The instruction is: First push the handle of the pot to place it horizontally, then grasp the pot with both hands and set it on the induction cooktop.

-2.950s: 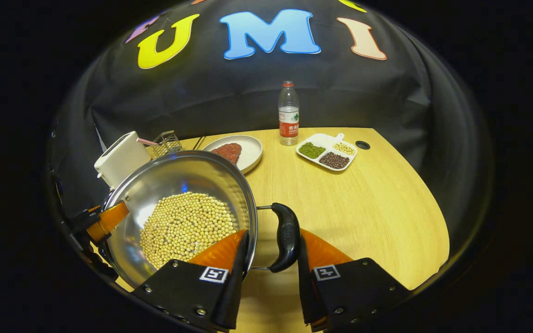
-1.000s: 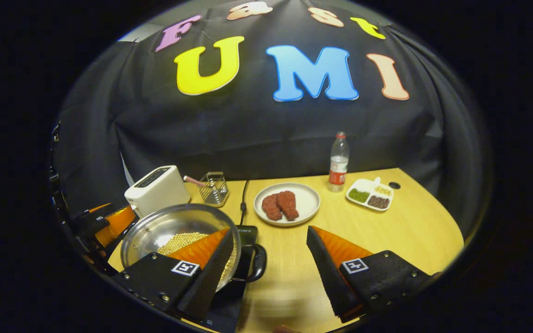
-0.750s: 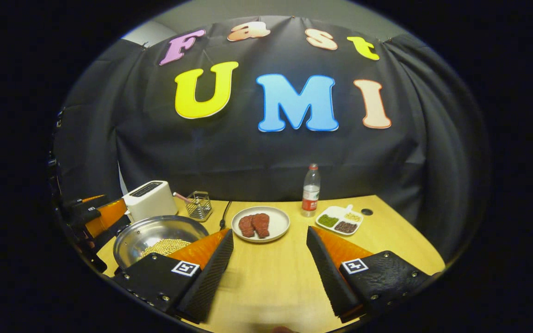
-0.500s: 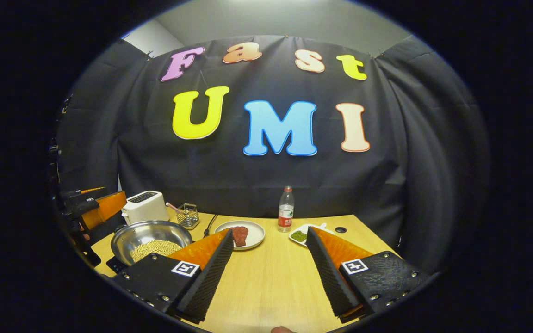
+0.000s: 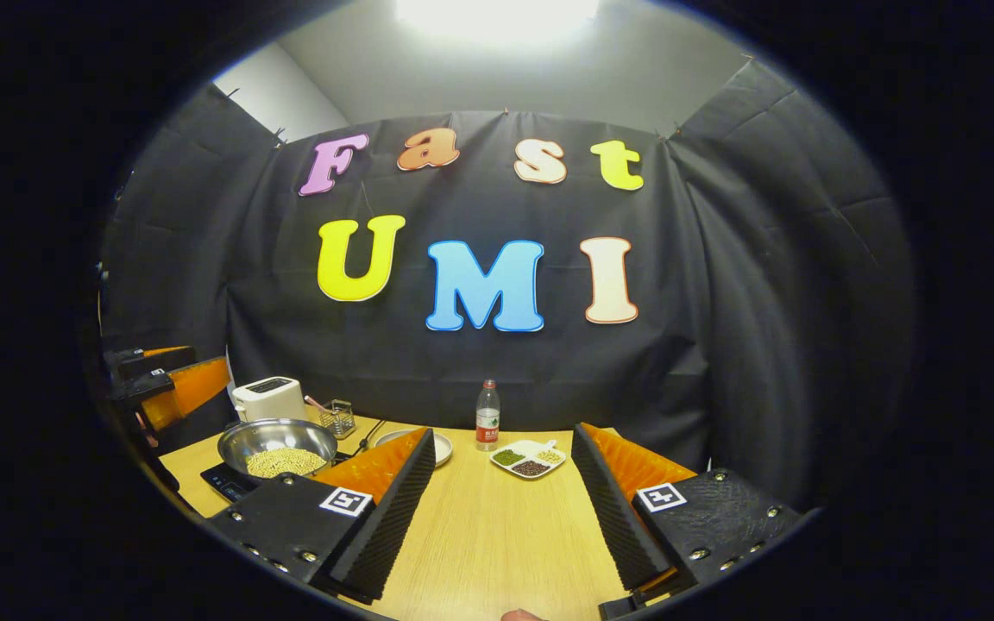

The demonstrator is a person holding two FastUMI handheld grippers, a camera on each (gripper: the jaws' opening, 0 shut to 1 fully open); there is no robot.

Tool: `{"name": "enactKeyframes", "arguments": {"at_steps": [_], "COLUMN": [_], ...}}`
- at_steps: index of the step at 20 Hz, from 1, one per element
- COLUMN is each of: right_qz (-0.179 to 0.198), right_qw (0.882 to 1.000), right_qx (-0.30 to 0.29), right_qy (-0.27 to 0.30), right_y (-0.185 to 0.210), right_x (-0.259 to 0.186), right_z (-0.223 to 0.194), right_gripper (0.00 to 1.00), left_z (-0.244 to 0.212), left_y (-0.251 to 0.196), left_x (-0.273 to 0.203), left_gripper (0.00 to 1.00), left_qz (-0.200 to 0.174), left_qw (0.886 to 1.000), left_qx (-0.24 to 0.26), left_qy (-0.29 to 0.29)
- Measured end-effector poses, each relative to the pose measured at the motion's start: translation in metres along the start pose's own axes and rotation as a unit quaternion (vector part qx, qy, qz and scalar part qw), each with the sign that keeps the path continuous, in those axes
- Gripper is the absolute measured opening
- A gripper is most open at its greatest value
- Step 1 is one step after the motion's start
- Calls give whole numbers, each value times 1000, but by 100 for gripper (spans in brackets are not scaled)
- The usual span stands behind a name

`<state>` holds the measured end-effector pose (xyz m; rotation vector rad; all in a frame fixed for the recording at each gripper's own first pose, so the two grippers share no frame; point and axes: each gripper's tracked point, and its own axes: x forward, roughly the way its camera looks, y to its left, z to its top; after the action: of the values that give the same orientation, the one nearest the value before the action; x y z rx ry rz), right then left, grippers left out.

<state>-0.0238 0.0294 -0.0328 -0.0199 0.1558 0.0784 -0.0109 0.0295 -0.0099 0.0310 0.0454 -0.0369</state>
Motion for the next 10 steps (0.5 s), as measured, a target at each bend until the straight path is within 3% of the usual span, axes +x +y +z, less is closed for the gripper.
{"name": "enactKeyframes", "arguments": {"at_steps": [2,5,6,10], "right_qz": [3,2,-3,-12], "right_qw": [1000,1000,999,999], "right_qx": [2,2,-1,12], "right_qy": [-4,-24,-34,-50], "right_y": [-3,-2,-3,8], "right_x": [-13,-27,-31,-42], "right_z": [8,22,27,33], "right_gripper": [96,96,96,96], "left_z": [4,15,18,32], "left_y": [-3,5,11,31], "left_x": [-15,-39,-45,-57], "left_gripper": [94,100,94,96], "left_qz": [4,11,15,23], "left_qw": [1000,1000,1000,999], "left_qx": [-1,0,4,20], "left_qy": [3,-5,-10,-26]}}
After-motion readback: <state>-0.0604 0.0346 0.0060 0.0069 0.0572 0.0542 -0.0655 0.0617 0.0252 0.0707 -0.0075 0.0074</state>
